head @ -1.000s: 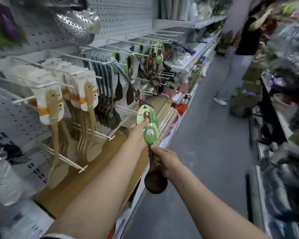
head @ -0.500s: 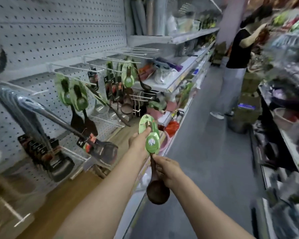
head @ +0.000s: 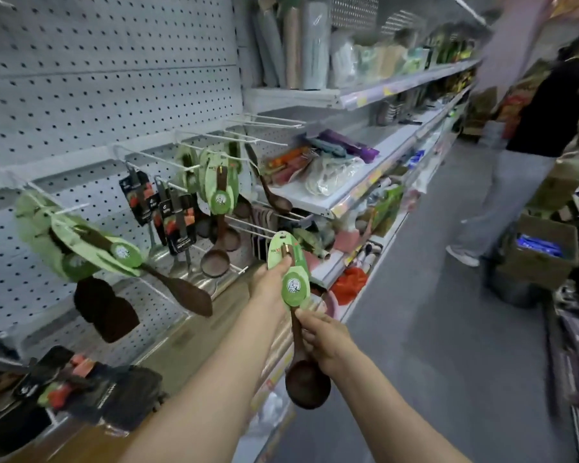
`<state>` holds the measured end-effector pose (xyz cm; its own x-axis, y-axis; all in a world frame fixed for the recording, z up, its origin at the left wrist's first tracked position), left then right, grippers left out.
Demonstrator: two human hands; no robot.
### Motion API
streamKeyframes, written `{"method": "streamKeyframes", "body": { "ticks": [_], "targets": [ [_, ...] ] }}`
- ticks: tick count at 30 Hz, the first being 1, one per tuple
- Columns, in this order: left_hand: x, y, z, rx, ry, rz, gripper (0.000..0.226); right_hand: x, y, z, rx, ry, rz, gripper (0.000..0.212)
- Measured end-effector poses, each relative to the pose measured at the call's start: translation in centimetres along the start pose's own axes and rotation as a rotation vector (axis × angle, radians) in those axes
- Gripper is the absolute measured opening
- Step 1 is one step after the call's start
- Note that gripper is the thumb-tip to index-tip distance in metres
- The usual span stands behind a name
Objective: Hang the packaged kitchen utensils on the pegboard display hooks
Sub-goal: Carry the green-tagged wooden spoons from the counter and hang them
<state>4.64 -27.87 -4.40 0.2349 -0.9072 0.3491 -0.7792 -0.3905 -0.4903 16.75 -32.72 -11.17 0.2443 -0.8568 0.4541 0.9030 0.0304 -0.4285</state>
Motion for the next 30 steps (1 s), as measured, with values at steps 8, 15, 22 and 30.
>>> {"method": "streamKeyframes", "body": {
  "ticks": [8, 15, 22, 30],
  "targets": [
    [-12.3, -7.1, -3.1, 0.08, -0.075, 0.027, 0.016, -12.5, 0.9, 10.3, 0.082, 0.08, 0.049, 0.011],
    [-19.9, -12.1, -8.0, 0.109, -0.216, -0.003, 0.014, -20.6, -0.7, 18.4, 0.1, 0.158, 0.127, 0.03],
    [-24.0, -13.1, -10.3, 0.107, -0.312, -0.061, 0.023, -26.0, -2.1, 21.3, 0.123, 0.121, 0.263, 0.029],
    [-26.2, -13.0, -10.3, 0.162, -0.4, -0.199, 0.024, -30.5, -2.2, 22.8, 0.215, 0.013, 0.392, 0.032]
  ]
}}
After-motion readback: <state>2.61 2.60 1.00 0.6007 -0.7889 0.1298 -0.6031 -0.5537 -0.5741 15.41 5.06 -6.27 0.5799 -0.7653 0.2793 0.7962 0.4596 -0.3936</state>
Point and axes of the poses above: each hand's wrist, its own x-axis away from the middle knuckle, its own y-axis out of the back of the hand, z = x × y, the point moved 7 cm from there along -x, towards the middle knuckle, and after that the axes turned 6 degrees about z, right-handed, at the moved point
